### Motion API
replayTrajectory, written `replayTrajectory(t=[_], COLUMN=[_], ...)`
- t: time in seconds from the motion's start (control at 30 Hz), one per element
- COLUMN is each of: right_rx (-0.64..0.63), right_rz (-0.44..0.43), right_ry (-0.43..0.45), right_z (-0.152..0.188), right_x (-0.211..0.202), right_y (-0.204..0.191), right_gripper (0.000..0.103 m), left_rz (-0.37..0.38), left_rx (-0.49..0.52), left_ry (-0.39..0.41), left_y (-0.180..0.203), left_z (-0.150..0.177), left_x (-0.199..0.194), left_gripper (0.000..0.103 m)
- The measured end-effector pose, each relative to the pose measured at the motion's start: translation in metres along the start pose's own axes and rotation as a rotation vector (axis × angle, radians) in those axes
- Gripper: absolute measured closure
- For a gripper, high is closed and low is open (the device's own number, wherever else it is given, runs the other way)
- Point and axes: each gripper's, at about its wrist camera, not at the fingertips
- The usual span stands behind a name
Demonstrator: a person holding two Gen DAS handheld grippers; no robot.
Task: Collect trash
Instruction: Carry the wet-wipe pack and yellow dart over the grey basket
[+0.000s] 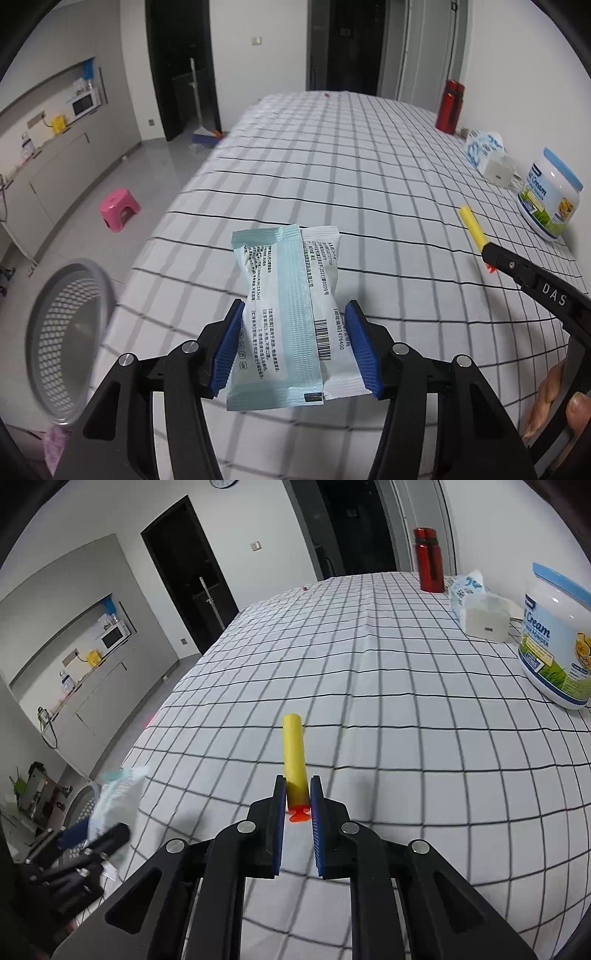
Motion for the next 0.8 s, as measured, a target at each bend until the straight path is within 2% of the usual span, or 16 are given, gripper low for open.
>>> replayTrajectory(t=[0.17, 0.63, 0.8], right_rx=[-0.029, -0.224, -0.287], right_rz=[-0.046, -0.278, -0.323], right_ry=[-0.028, -0.159, -0.204], right_z=[0.015, 0.06, 0.069], right_x=[0.008, 0.07, 0.092], right_y=[-0.039, -0.232, -0.283], right_gripper=[0.09, 0.09, 0.09], left_rz=[-0.055, -0.177, -0.231], left_rx=[-0.018, -0.159, -0.215], left_ry=[0.034, 0.023, 0.007], left_y=[-0.046, -0.196, -0.247], left_z=[0.013, 0.052, 0.067], left_x=[-0.017, -0.034, -0.028], left_gripper=[0.049, 0.049, 0.049])
Point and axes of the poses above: each gripper's, at about its wrist camera, not at the fingertips, and x roughly the way its jaws point, y to its right, z to its underside, and after that the axes turned 5 degrees about -z, right-handed
